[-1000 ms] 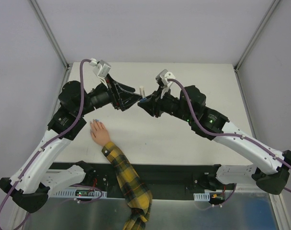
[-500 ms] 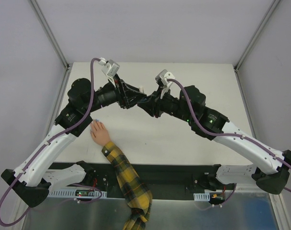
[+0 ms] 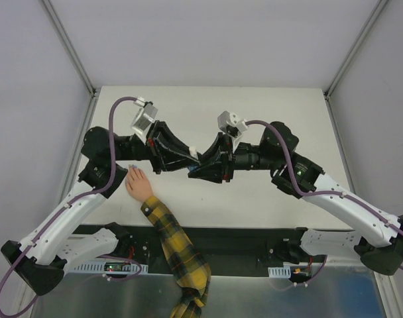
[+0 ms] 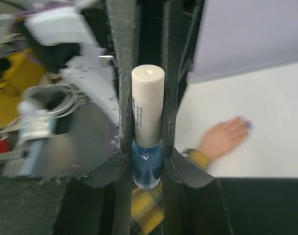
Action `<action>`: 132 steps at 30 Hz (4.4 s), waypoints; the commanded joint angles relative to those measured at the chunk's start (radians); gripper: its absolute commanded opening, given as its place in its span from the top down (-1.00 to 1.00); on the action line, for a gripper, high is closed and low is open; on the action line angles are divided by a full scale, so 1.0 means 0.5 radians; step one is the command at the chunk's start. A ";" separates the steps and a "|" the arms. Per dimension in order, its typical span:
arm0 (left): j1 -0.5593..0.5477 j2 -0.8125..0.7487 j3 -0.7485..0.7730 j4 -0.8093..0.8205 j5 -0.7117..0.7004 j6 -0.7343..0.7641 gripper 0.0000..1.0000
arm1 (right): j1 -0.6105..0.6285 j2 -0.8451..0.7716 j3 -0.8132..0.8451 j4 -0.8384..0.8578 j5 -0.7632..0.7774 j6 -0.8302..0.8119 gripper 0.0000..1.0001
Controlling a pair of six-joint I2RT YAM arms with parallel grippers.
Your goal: Paint the nails
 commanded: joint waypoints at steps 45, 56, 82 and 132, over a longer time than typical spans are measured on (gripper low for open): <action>-0.020 -0.204 0.189 -0.452 -1.040 -0.030 -0.21 | 0.164 0.156 0.399 -0.237 0.814 -0.184 1.00; -0.020 -0.152 0.131 -0.424 -0.930 -0.058 0.29 | 0.186 0.166 0.445 -0.243 0.851 -0.150 1.00; -0.017 -0.115 0.173 -0.235 0.243 0.098 1.00 | -0.146 0.123 0.013 1.101 -0.971 0.679 1.00; -0.005 -0.088 0.198 -0.556 -1.089 0.234 0.49 | 0.247 0.442 0.951 -0.921 1.219 -0.377 0.99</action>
